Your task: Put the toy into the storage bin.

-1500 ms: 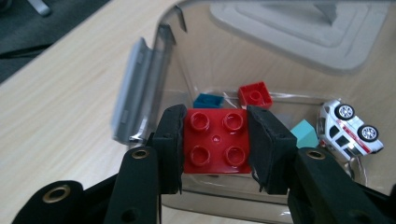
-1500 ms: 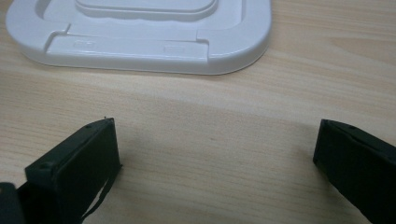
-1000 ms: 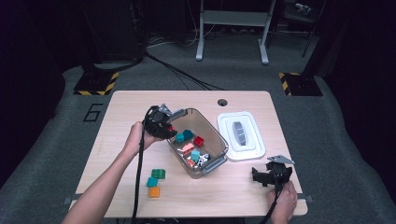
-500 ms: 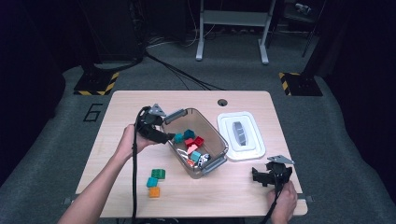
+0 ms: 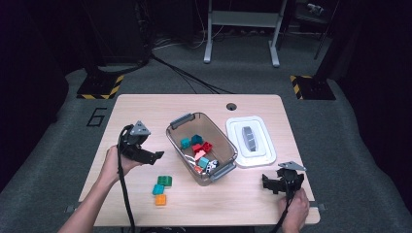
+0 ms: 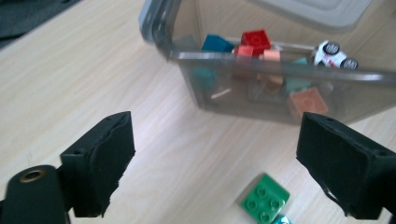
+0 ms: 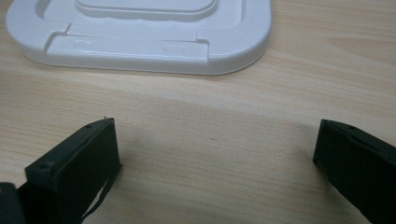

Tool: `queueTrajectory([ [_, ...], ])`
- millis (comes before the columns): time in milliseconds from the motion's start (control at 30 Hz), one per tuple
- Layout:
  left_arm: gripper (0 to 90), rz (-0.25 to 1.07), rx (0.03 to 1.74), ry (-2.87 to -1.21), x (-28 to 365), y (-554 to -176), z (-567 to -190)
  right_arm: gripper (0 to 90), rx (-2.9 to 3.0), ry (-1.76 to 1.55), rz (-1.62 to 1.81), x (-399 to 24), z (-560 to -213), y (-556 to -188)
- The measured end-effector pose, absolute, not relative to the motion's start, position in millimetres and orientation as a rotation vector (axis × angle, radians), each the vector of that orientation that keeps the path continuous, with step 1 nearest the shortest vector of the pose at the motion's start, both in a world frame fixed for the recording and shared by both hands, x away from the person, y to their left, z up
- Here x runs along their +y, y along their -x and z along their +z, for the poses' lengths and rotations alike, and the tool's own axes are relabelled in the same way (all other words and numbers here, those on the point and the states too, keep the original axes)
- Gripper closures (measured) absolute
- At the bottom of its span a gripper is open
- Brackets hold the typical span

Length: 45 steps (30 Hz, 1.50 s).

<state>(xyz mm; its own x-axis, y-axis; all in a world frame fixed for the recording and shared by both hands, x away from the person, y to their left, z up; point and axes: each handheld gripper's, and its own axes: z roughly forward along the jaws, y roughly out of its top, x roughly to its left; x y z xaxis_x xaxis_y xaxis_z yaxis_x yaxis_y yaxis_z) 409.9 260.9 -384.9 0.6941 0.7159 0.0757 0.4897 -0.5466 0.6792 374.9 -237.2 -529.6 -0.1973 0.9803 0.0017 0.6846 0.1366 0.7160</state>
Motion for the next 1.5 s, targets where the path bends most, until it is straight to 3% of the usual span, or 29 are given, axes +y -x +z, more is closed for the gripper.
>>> queueTrajectory([
  [467, 0.5, 0.371, 1.024, -2.326, 261.8, -384.7, -451.2, 0.0, 1.946, -1.589, 0.822, -237.5, -529.7, -375.1],
  [800, 0.2, 0.357, 1.065, -2.39, 249.5, -375.3, -493.8, 0.0, 1.944, -1.596, 0.821, -237.1, -529.6, -374.8],
  [1067, 2.1, 0.38, 1.103, -2.409, 261.0, -374.1, -500.4, 0.0, 1.945, -1.594, 0.821, -237.2, -529.6, -374.9],
  [1267, 15.5, 0.397, 1.141, -2.406, 276.0, -373.4, -499.2, 0.0, 1.945, -1.595, 0.821, -237.1, -529.6, -374.8],
  [1333, 16.2, 0.389, 1.142, -2.405, 279.0, -373.0, -499.9, 0.0, 1.945, -1.594, 0.821, -237.2, -529.6, -374.9],
  [1500, 39.1, 0.375, 1.137, -2.382, 284.5, -370.8, -500.4, 0.0, 1.945, -1.593, 0.821, -237.2, -529.6, -374.9],
])
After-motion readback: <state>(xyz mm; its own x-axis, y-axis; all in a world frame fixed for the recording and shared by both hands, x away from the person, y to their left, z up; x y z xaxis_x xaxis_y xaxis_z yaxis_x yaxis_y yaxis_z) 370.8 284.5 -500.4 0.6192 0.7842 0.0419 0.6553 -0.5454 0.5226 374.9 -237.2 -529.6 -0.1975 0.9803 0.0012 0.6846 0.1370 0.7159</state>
